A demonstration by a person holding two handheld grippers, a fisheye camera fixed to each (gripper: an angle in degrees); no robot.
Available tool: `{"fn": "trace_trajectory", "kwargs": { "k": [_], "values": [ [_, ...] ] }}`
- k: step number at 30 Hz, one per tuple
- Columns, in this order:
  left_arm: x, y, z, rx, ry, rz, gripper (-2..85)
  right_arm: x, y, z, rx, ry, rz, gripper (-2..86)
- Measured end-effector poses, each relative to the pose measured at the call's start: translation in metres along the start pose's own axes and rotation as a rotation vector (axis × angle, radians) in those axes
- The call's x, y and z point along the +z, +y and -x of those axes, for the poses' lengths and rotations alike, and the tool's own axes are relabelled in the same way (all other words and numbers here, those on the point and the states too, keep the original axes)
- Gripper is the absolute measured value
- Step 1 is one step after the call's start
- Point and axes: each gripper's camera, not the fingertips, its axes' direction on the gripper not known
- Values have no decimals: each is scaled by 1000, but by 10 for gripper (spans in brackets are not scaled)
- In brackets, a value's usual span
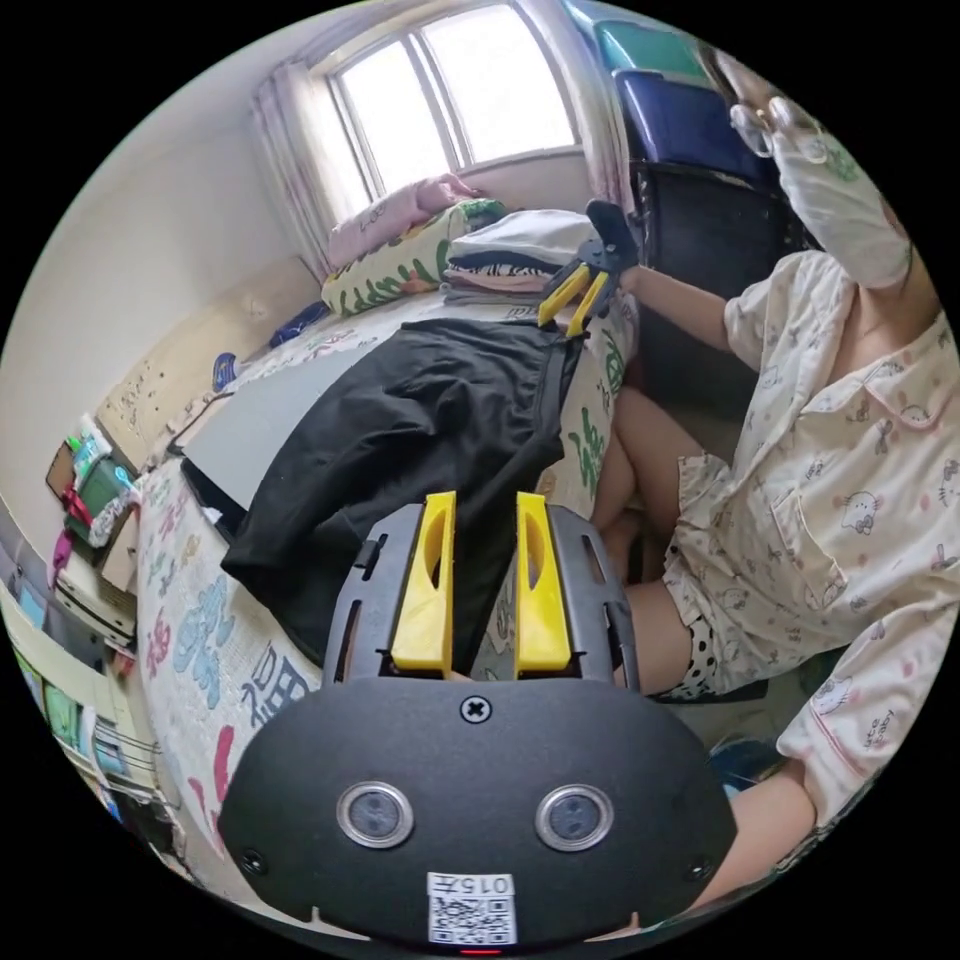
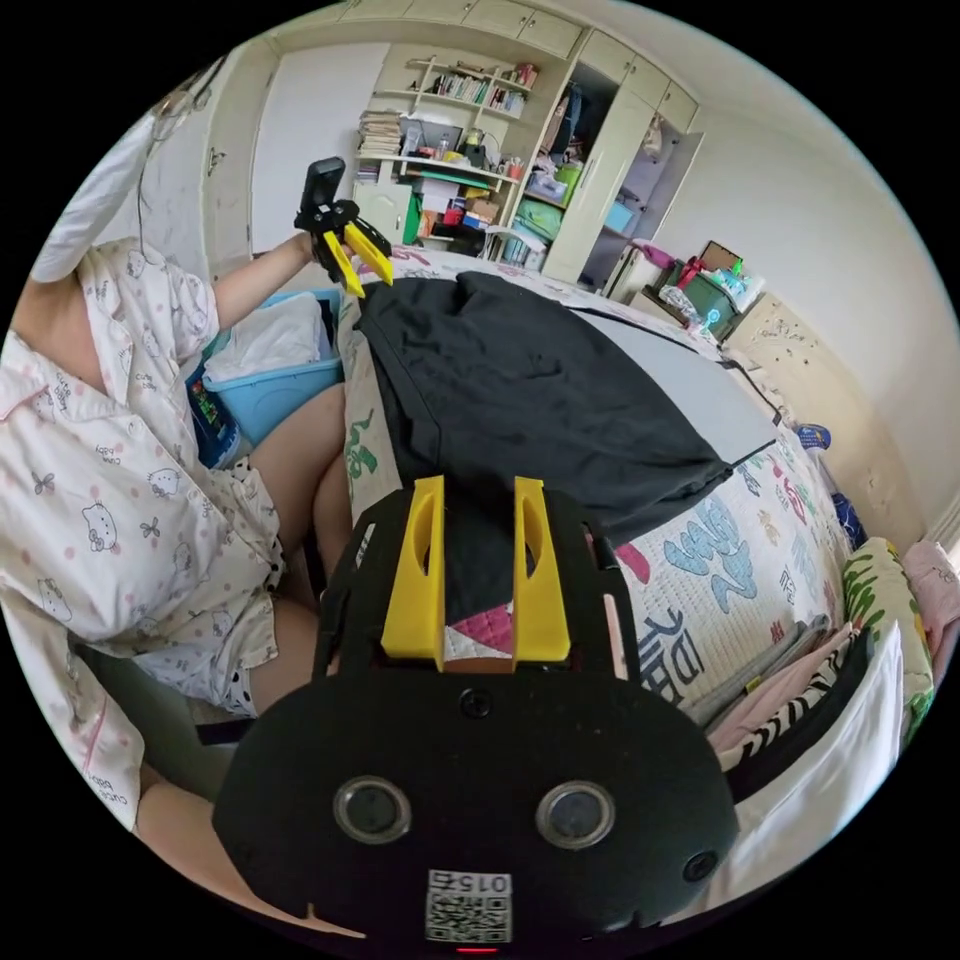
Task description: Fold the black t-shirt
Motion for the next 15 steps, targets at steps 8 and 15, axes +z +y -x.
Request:
{"fn": "trace_trajectory", "kwargs": {
  "k": [8, 15],
  "values": [
    [48, -9, -3, -36, 64, 16, 24, 67, 3, 0, 1, -50, 31, 15],
    [40, -57, 44, -127, 23, -222, 3, 78, -38, -48, 40, 10, -82, -4]
  ]
}}
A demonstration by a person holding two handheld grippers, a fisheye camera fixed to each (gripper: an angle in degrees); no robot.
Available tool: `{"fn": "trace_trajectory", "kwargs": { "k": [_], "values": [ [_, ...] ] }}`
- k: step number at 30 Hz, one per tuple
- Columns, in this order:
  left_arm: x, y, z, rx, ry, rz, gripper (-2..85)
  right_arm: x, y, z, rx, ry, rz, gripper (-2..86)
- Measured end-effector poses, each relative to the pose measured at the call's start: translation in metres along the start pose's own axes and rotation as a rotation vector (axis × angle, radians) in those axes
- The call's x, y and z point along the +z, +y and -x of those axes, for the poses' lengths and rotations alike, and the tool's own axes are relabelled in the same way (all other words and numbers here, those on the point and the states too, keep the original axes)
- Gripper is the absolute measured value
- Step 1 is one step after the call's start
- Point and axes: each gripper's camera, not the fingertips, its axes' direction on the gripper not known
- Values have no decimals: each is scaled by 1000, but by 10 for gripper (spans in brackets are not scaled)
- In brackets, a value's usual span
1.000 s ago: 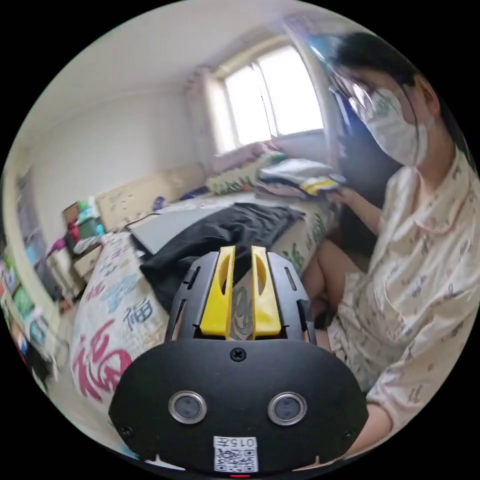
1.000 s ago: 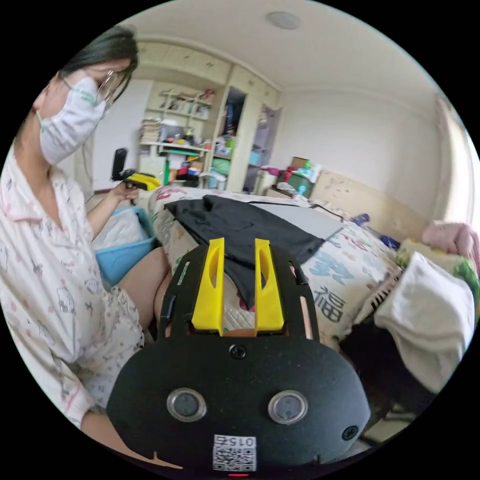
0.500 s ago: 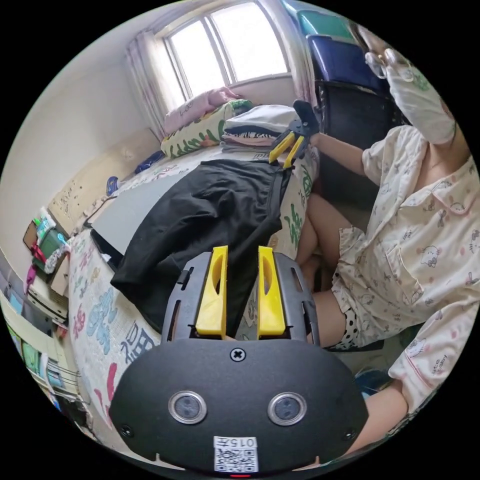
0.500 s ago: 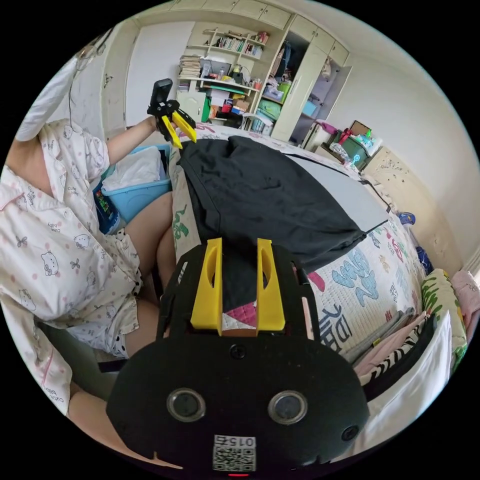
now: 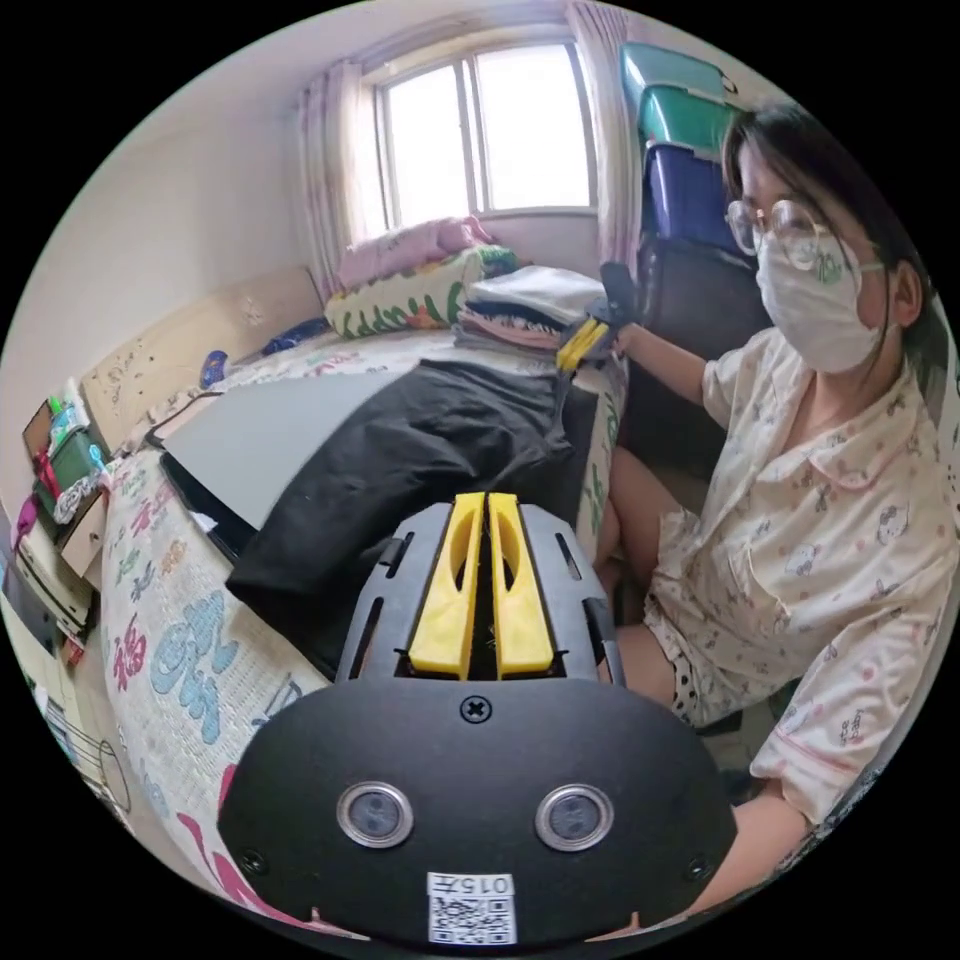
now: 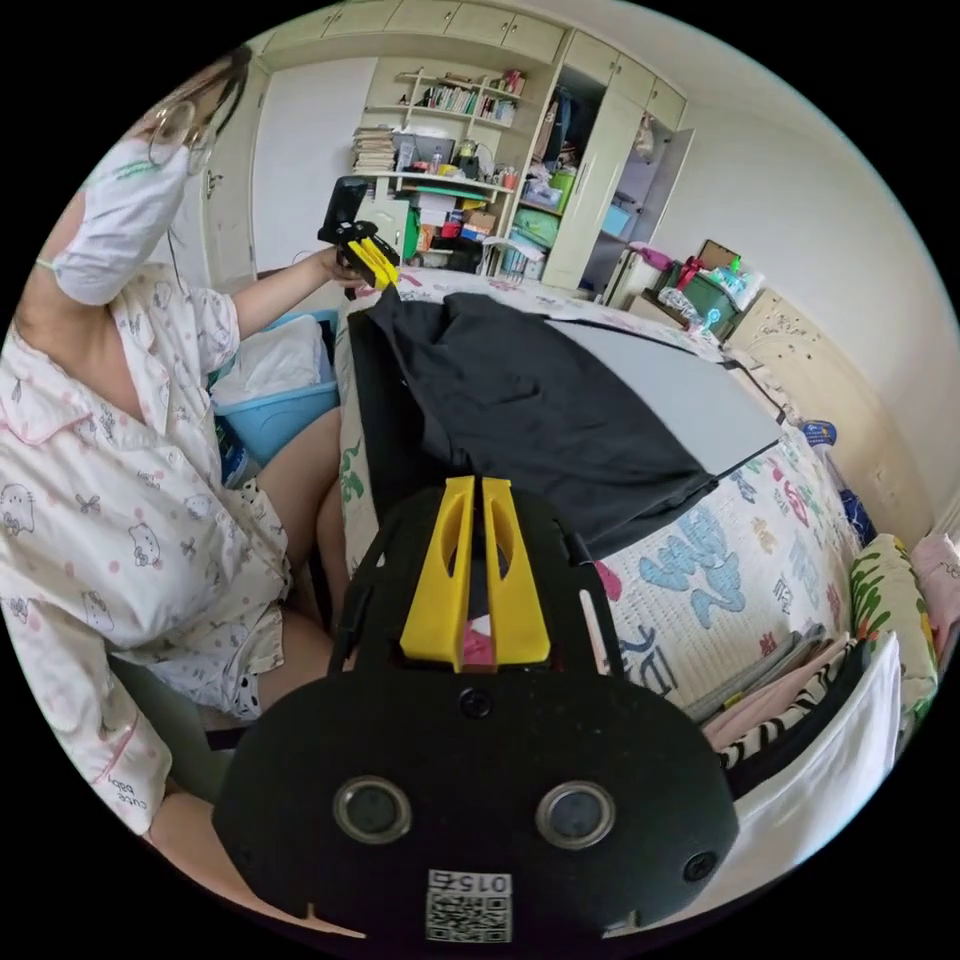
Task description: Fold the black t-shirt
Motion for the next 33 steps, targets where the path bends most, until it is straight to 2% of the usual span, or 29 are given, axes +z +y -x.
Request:
{"fn": "trace_trajectory", "kwargs": {
  "k": [4, 8, 10, 11, 12, 13, 14, 15, 16, 18, 21, 27, 31, 33],
  "values": [
    [13, -74, 65, -89, -76, -91, 3, 8, -76, -70, 47, 151, -54, -5],
    [62, -208, 179, -241, -286, -207, 8, 50, -257, -236, 200, 460, -148, -1],
    [89, -250, 226, -371, -415, -314, 15, 86, -338, -327, 338, 615, -184, 14],
    [107, -264, 243, -457, -501, -396, 23, 107, -372, -383, 502, 662, -205, 31],
    [126, -270, 249, -520, -555, -460, 32, 126, -389, -422, 637, 614, -235, 49],
    [135, -271, 249, -533, -564, -480, 38, 136, -392, -431, 665, 556, -259, 58],
    [156, -277, 244, -494, -543, -466, 56, 162, -395, -436, 640, 400, -287, 64],
    [181, -283, 237, -412, -491, -373, 82, 194, -395, -425, 541, 234, -268, 70],
    [195, -284, 233, -369, -460, -310, 85, 213, -394, -416, 484, 165, -235, 74],
    [250, -277, 217, -243, -346, -72, 95, 297, -378, -369, 301, 36, -46, 100],
    [304, -265, 212, -222, -241, 144, 102, 388, -352, -336, 168, 20, 161, 125],
    [370, -290, 215, -143, -289, 439, 107, 442, -373, -392, 205, -8, 253, 119],
    [373, -322, 232, -187, -294, 434, 94, 457, -410, -417, 202, -33, 291, 112],
    [371, -342, 247, -225, -235, 414, 72, 459, -432, -438, 220, -60, 316, 95]
  ]
}}
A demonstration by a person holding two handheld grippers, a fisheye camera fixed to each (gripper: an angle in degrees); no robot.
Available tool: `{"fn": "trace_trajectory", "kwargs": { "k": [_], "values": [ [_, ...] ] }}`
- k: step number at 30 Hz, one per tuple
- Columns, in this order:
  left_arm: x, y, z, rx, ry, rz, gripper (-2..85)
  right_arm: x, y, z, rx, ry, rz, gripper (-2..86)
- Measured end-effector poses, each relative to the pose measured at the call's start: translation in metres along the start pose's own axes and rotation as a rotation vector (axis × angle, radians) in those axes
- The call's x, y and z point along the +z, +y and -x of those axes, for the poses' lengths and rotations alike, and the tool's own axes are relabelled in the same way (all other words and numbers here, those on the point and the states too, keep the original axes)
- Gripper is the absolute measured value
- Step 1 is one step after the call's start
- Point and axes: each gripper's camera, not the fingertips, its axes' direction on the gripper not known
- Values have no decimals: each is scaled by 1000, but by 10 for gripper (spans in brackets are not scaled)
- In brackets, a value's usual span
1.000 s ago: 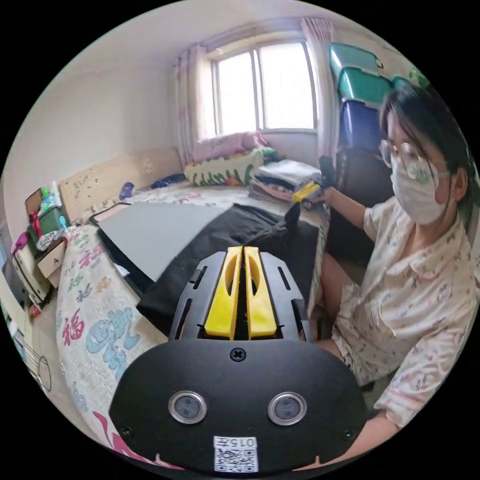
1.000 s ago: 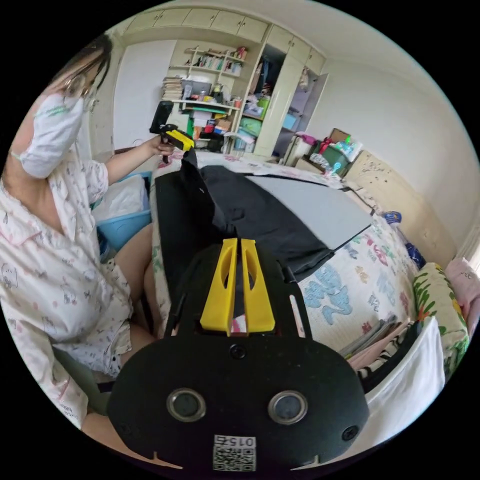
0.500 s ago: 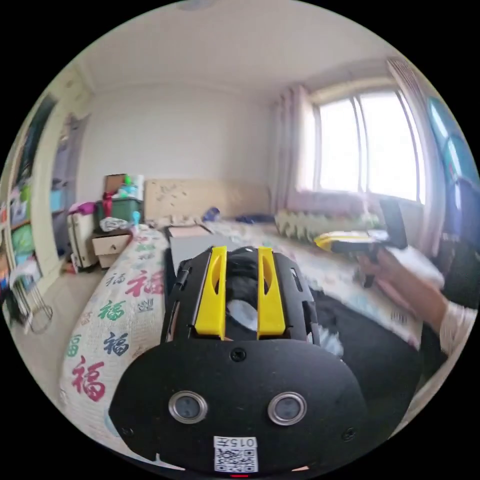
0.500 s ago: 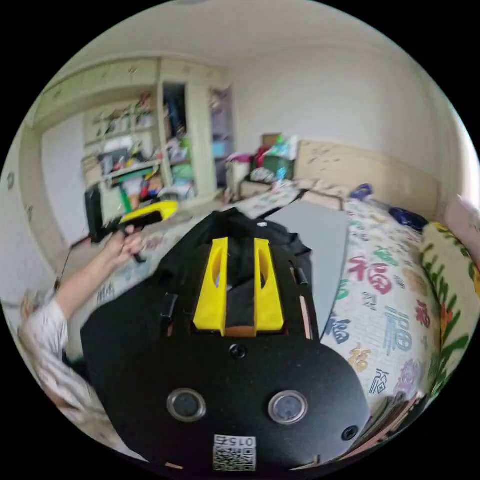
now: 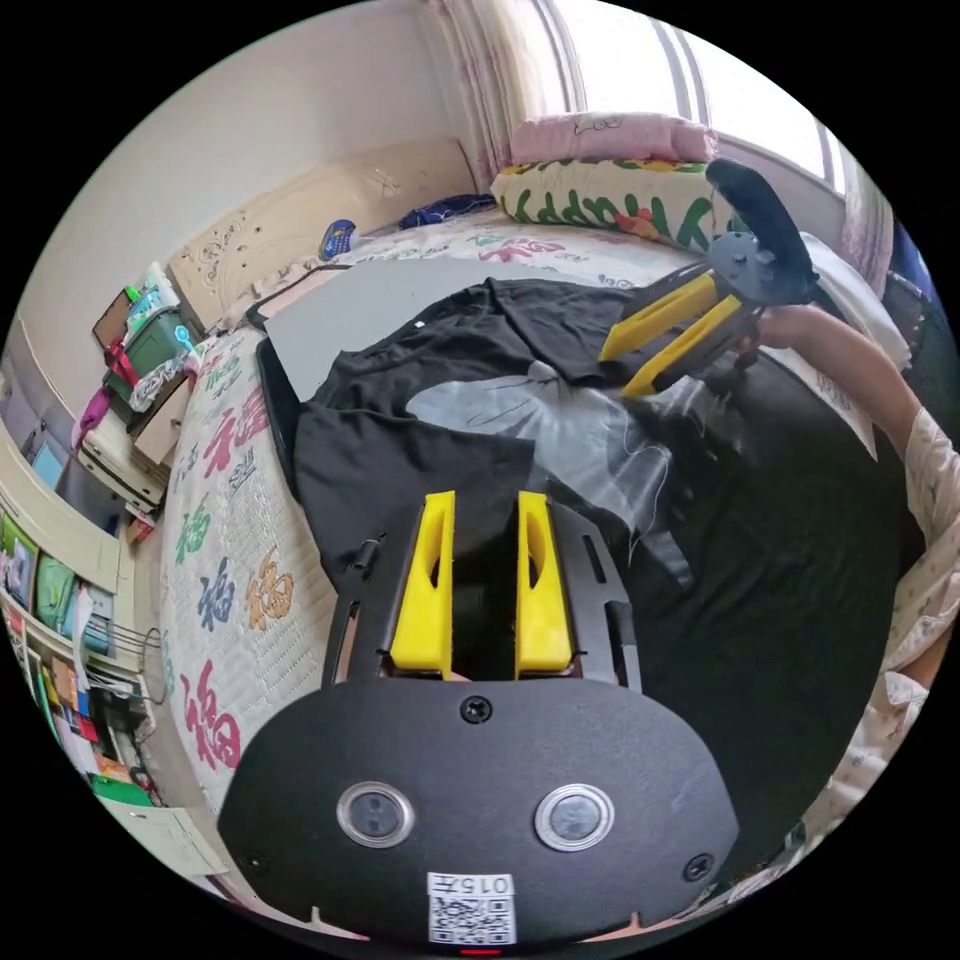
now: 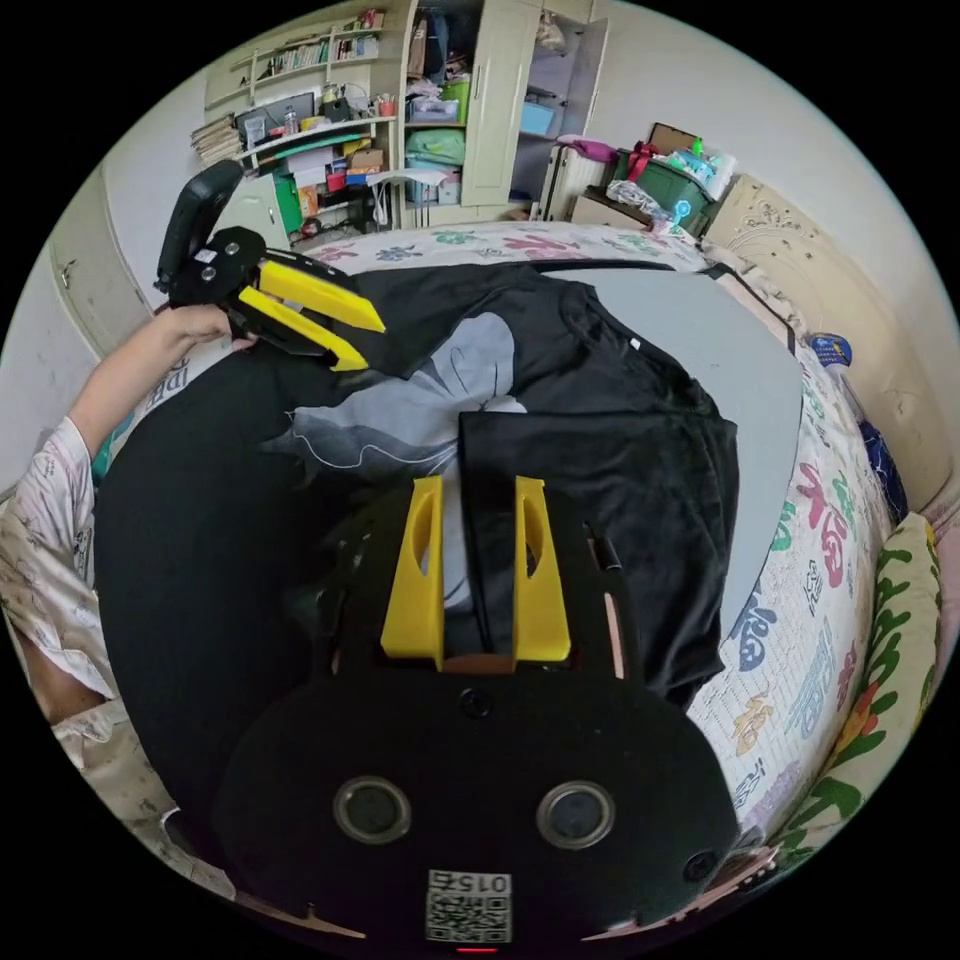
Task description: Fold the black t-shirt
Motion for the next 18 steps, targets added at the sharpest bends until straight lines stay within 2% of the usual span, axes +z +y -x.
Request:
{"fn": "trace_trajectory", "kwargs": {
  "k": [5, 8, 10, 12, 14, 15, 16, 18],
  "values": [
    [-35, -35, 46, -110, 116, -84, 21, -40, -27, -54, 69, -24, -13, 32],
    [-85, -40, 106, -243, -1, -194, 16, -113, -22, -113, 129, -96, -110, 23],
    [-116, -33, 150, -331, -194, -243, 18, -178, -3, -174, 232, -1, -209, 21],
    [-144, -16, 211, -482, -472, -225, 28, -250, 33, -282, 485, 271, -272, 24],
    [-161, 3, 249, -606, -536, -182, 61, -280, 68, -356, 706, 555, -186, 35],
    [-172, 17, 264, -659, -505, -178, 80, -295, 95, -390, 803, 634, -121, 45],
    [-179, 24, 269, -677, -476, -182, 84, -304, 109, -401, 833, 628, -110, 50],
    [-214, 46, 272, -703, -327, -228, 91, -341, 165, -403, 863, 439, -188, 81]
  ]
}}
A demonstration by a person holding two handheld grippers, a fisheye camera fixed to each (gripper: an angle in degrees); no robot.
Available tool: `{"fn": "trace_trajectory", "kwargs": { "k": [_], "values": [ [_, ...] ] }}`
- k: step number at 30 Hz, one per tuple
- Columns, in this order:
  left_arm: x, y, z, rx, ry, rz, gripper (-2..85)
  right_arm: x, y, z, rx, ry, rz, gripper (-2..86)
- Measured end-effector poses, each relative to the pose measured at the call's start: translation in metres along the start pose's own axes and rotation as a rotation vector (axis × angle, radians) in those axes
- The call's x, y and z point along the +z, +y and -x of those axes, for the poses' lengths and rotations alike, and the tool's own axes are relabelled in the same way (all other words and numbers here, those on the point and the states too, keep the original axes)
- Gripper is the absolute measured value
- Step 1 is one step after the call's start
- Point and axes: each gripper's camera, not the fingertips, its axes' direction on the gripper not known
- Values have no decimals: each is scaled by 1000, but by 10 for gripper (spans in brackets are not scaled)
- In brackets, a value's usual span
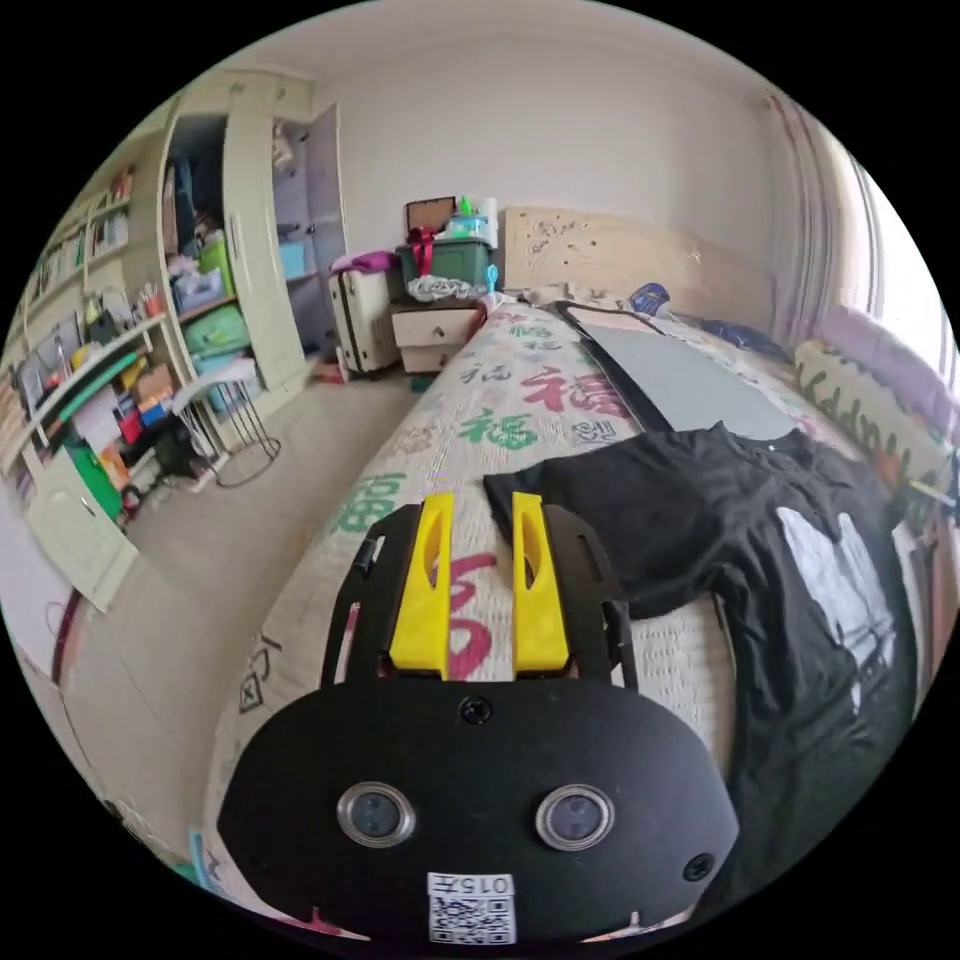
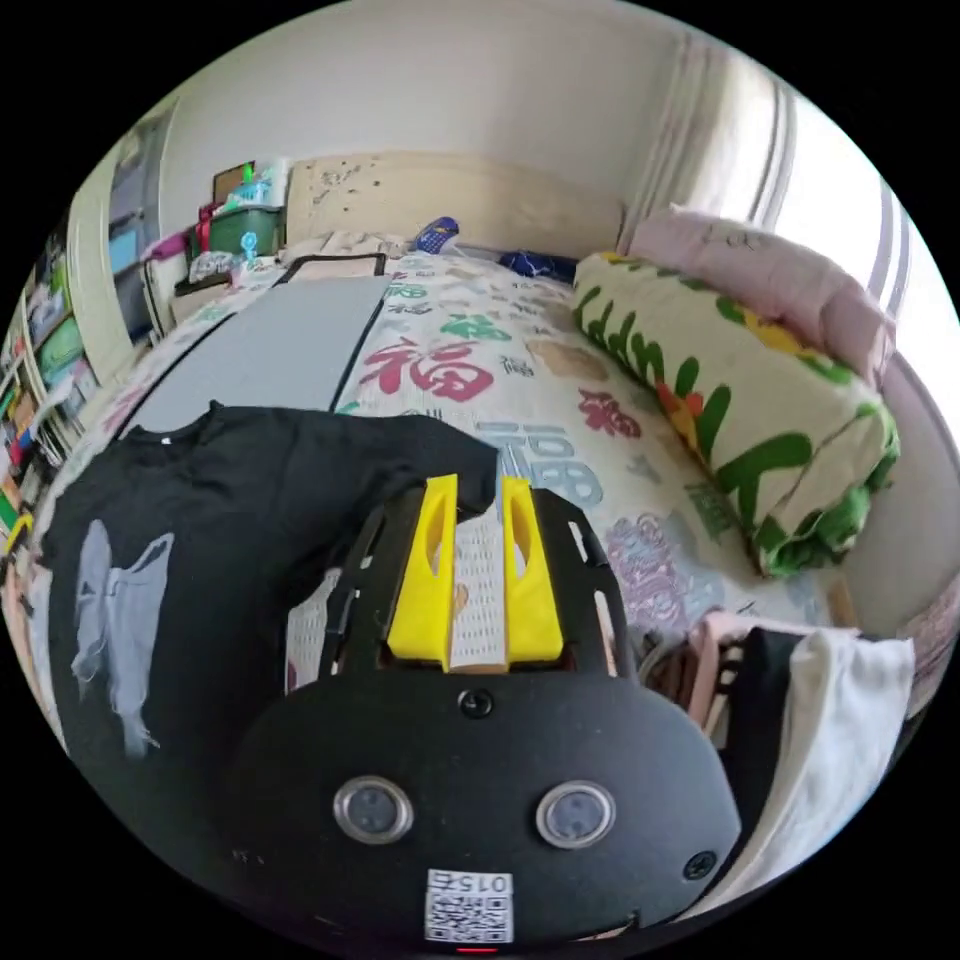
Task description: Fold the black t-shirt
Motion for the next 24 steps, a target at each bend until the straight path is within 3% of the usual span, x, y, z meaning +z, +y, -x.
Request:
{"fn": "trace_trajectory", "kwargs": {
  "k": [5, 8, 11, 17, 21, 24],
  "values": [
    [-128, 21, 2, 31, 281, 27, 85, -114, 111, -28, -82, -469, 42, 98],
    [-224, 63, -8, 91, 436, 46, 86, -214, 185, -36, -149, -631, 55, 102],
    [-317, 135, -6, 78, 458, -17, 92, -323, 273, -60, -210, -764, 23, 103],
    [-439, 283, 42, -152, 412, -245, 139, -465, 483, -114, -191, -739, -135, 102],
    [-444, 301, 74, -262, 502, -262, 140, -494, 570, -141, -36, -663, -219, 126],
    [-464, 302, 91, -287, 504, -301, 135, -501, 597, -147, -3, -725, -212, 127]
  ]
}}
